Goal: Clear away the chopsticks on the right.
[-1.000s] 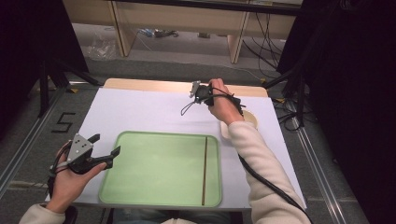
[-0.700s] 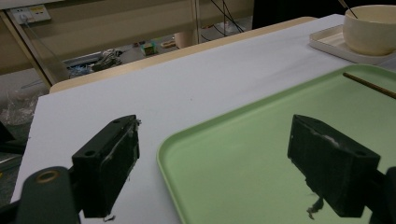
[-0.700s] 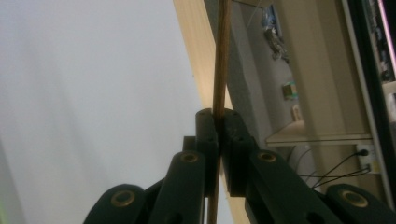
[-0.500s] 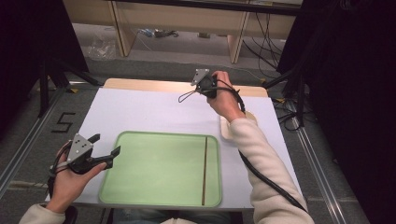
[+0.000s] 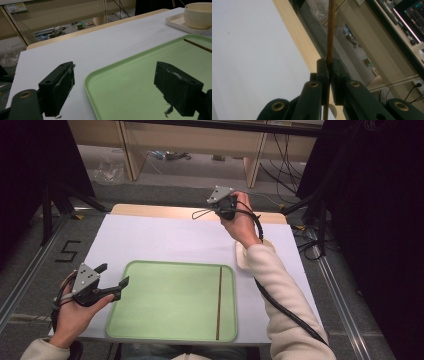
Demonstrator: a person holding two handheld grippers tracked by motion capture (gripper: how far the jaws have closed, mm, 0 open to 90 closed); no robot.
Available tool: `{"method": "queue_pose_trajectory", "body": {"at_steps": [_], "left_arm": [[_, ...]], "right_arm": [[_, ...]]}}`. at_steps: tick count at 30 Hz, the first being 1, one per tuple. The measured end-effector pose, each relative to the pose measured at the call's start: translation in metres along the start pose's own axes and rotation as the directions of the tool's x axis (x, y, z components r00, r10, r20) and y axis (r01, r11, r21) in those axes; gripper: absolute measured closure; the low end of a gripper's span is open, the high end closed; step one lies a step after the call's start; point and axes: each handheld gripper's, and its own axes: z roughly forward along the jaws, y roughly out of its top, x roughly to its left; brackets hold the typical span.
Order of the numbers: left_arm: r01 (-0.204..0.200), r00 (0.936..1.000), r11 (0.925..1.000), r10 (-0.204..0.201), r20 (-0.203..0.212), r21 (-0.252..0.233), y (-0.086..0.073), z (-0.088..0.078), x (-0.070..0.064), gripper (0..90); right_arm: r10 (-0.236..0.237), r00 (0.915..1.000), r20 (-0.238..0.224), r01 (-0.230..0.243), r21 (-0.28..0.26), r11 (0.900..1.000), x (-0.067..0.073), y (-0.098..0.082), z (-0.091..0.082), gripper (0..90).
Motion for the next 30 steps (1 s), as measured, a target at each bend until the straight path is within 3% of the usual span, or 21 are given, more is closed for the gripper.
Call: {"method": "queue_pose_trajectory", "body": {"at_steps": [2, 4, 9, 11, 15, 16, 17, 18, 19, 20, 22, 23, 24, 26, 27, 29, 30], "left_arm": [[0.002, 1.0000, 1.0000, -0.002, 0.002, 0.001, 0.000, 0.000, 0.000, 16.5], [0.002, 1.0000, 1.0000, -0.002, 0.002, 0.000, 0.000, 0.000, 0.000, 16.5], [0.002, 1.0000, 1.0000, -0.002, 0.002, 0.000, 0.000, 0.000, 0.000, 16.5], [0.001, 1.0000, 1.0000, -0.001, 0.000, -0.001, 0.000, 0.000, 0.000, 16.5], [0.001, 1.0000, 1.0000, -0.001, 0.001, -0.004, 0.000, 0.000, 0.000, 16.5], [0.001, 1.0000, 1.0000, -0.001, 0.001, -0.004, 0.000, 0.000, 0.000, 16.5], [0.003, 1.0000, 1.0000, -0.003, 0.003, -0.005, 0.000, 0.000, 0.000, 16.5], [0.002, 1.0000, 1.0000, -0.002, 0.002, -0.005, 0.000, 0.000, 0.000, 16.6], [0.003, 1.0000, 1.0000, -0.003, 0.002, -0.005, 0.000, 0.000, 0.000, 16.6], [0.003, 1.0000, 1.0000, -0.003, 0.002, -0.005, 0.000, 0.000, 0.000, 16.6], [0.001, 1.0000, 1.0000, -0.001, 0.001, -0.004, 0.000, 0.000, 0.000, 16.6], [0.001, 1.0000, 1.0000, -0.001, 0.000, -0.004, 0.000, 0.000, 0.000, 16.6], [0.000, 1.0000, 1.0000, 0.000, 0.001, -0.005, 0.000, 0.000, 0.000, 16.6], [0.001, 1.0000, 1.0000, -0.001, 0.001, -0.005, 0.000, 0.000, 0.000, 16.6], [0.001, 1.0000, 1.0000, -0.001, 0.003, -0.005, 0.000, 0.000, 0.000, 16.6], [0.001, 1.0000, 1.0000, -0.001, 0.002, -0.006, 0.000, 0.000, 0.000, 16.6], [0.002, 1.0000, 1.0000, -0.002, 0.004, -0.009, 0.000, 0.000, 0.000, 16.7]], "right_arm": [[-0.001, 1.0000, 0.002, 0.001, -0.011, 1.000, -0.002, -0.002, 0.002, 87.4], [0.050, 0.9987, 0.006, -0.050, -0.010, 0.999, -0.002, -0.004, 0.001, 87.4], [0.112, 0.9934, 0.021, -0.111, -0.058, 0.992, -0.007, -0.005, -0.002, 87.4], [0.182, 0.9831, 0.026, -0.179, -0.071, 0.981, -0.010, -0.004, -0.006, 87.4], [0.264, 0.9642, 0.028, -0.261, -0.084, 0.962, -0.012, -0.002, -0.013, 87.4], [0.264, 0.9642, 0.028, -0.261, -0.084, 0.962, -0.012, -0.002, -0.013, 87.4], [0.322, 0.9466, 0.013, -0.320, -0.075, 0.944, -0.012, -0.002, -0.016, 87.4], [0.352, 0.9360, 0.015, -0.350, -0.069, 0.934, -0.011, -0.001, -0.018, 87.4], [0.366, 0.9303, 0.020, -0.364, -0.067, 0.929, -0.011, -0.001, -0.020, 87.4], [0.366, 0.9303, 0.020, -0.364, -0.067, 0.929, -0.011, -0.001, -0.020, 87.4], [0.406, 0.9133, 0.029, -0.404, -0.062, 0.913, -0.012, -0.002, -0.023, 87.4], [0.412, 0.9106, 0.034, -0.409, -0.064, 0.910, -0.012, -0.002, -0.023, 87.4], [0.437, 0.8986, 0.038, -0.435, -0.045, 0.899, -0.012, -0.002, -0.027, 87.4], [0.458, 0.8881, 0.035, -0.457, -0.029, 0.889, -0.012, -0.001, -0.029, 87.4], [0.477, 0.8783, 0.034, -0.477, -0.014, 0.879, -0.012, -0.001, -0.030, 87.4], [0.474, 0.8796, 0.037, -0.474, -0.006, 0.880, -0.013, -0.001, -0.031, 87.4], [0.514, 0.8570, 0.035, -0.515, 0.010, 0.857, -0.013, 0.000, -0.033, 87.4]]}}
